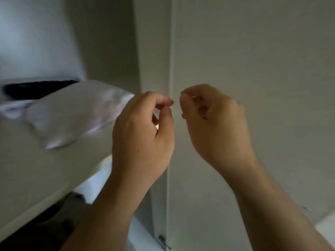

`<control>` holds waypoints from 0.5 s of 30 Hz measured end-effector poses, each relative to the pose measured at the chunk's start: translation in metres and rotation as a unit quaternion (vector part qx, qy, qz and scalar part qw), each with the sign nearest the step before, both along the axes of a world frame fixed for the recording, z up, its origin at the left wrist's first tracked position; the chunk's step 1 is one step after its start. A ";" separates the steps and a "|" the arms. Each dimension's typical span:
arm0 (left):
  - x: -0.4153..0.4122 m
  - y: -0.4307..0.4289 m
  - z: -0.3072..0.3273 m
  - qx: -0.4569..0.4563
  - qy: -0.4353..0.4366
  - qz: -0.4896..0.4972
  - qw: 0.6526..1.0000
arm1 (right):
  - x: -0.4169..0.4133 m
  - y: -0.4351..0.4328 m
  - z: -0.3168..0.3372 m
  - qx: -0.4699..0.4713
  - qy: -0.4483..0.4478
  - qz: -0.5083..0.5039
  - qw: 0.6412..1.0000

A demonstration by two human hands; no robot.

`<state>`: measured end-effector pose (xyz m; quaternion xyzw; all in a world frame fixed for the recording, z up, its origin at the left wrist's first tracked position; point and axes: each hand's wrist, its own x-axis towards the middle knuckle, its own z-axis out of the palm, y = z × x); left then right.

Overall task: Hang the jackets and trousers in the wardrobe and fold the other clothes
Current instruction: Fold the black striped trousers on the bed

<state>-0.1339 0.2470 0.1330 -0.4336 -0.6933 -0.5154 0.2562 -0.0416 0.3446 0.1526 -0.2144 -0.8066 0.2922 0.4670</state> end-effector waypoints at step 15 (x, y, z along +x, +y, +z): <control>0.372 0.130 -0.001 -0.006 0.010 -0.322 0.947 | 0.440 0.049 -0.011 -0.029 0.056 -0.368 0.928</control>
